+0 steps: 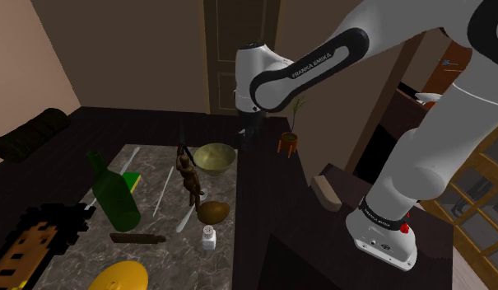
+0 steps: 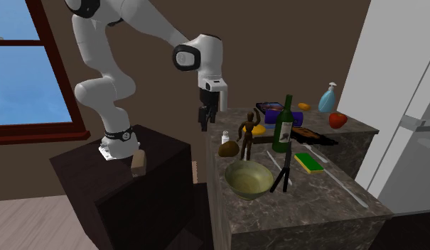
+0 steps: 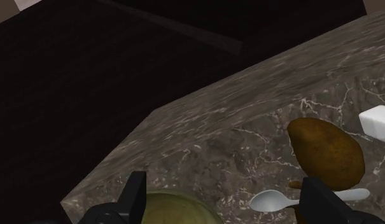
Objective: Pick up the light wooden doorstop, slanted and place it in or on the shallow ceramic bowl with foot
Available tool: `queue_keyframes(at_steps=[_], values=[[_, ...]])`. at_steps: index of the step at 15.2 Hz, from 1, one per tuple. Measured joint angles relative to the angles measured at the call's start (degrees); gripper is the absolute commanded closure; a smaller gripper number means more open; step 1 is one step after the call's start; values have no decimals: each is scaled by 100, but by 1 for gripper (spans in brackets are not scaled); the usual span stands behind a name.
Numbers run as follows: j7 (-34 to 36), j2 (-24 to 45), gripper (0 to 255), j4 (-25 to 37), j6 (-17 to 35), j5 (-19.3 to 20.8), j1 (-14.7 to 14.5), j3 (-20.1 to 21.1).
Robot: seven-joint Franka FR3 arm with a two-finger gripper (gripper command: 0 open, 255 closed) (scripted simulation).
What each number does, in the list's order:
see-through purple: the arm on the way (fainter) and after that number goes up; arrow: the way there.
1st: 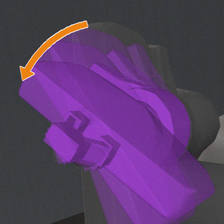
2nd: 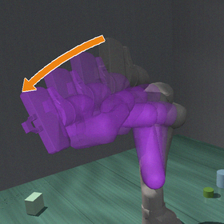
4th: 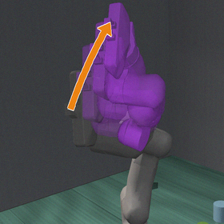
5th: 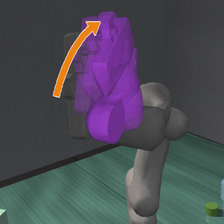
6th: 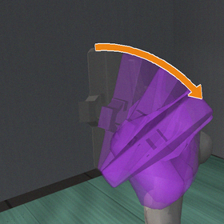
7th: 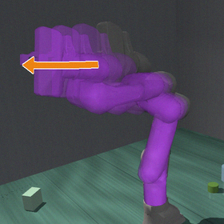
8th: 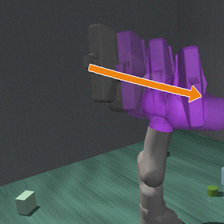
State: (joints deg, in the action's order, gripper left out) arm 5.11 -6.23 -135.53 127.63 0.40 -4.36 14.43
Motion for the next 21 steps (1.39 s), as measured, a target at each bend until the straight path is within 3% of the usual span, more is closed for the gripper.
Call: queue_keyframes(at_steps=[9, 21], values=[[663, 1873, 0, 900, 746, 470, -271, 189], [830, 2432, 0, 883, 1290, 710, -349, 96]])
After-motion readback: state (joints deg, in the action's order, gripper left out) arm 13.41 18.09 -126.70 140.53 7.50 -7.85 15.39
